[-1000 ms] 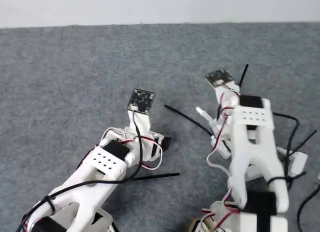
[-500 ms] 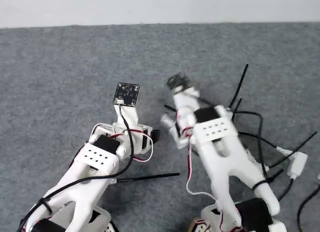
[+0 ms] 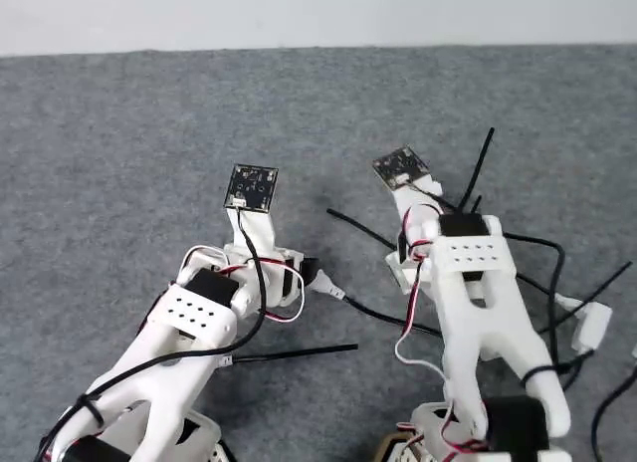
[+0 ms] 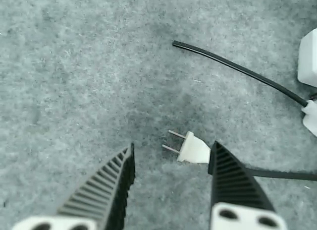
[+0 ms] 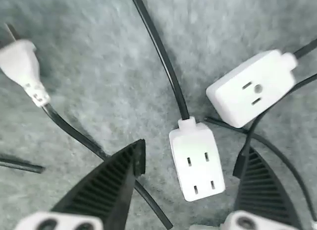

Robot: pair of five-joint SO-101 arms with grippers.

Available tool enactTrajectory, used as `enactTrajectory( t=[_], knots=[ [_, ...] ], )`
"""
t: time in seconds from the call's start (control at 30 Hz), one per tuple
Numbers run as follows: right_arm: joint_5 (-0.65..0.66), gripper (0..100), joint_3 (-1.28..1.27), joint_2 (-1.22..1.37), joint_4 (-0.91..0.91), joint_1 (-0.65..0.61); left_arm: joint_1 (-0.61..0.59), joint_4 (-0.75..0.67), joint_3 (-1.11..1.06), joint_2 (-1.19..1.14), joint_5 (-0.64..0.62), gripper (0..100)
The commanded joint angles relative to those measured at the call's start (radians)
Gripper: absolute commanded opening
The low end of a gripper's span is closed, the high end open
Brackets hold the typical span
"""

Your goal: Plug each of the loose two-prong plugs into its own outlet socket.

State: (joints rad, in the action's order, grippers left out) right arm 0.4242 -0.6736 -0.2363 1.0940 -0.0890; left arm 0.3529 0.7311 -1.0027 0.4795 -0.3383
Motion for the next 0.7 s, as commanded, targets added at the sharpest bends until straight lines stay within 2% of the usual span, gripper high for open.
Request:
enactTrajectory(
  t=[0.0, 0.17, 0.27, 0.33, 0.43, 0.47, 0.5, 0.57, 0.67],
  knots=[
    [0.058, 28.8, 0.003, 0.068, -0.022, 0.016, -0.006, 0.002, 0.047, 0.021, 0.008, 23],
    [0.152, 28.8, 0.008, 0.189, -0.119, 0.084, -0.006, 0.002, 0.047, 0.021, 0.011, 23],
    [0.184, 27.0, 0.02, 0.209, -0.096, 0.093, -0.003, 0.002, 0.047, 0.021, 0.011, 23],
    [0.192, 20.3, 0.031, 0.217, -0.077, 0.081, -0.002, 0.002, 0.045, 0.02, 0.012, 23],
    [0.186, 2.8, 0.034, 0.217, -0.076, 0.071, -0.002, 0.002, 0.045, 0.02, 0.012, 23],
    [0.184, 0.0, 0.035, 0.217, -0.07, 0.064, -0.002, 0.002, 0.045, 0.02, 0.012, 23],
    [0.181, 2.3, 0.031, 0.211, -0.067, 0.056, -0.002, 0.002, 0.045, 0.02, 0.011, 23],
    [0.115, 1.1, 0.041, 0.208, -0.044, 0.031, -0.002, 0.008, 0.045, 0.02, 0.009, 23],
    [-0.1, 0.9, 0.11, 0.208, 0.01, -0.031, -0.006, 0.029, 0.045, 0.021, 0.006, 23]
  ],
)
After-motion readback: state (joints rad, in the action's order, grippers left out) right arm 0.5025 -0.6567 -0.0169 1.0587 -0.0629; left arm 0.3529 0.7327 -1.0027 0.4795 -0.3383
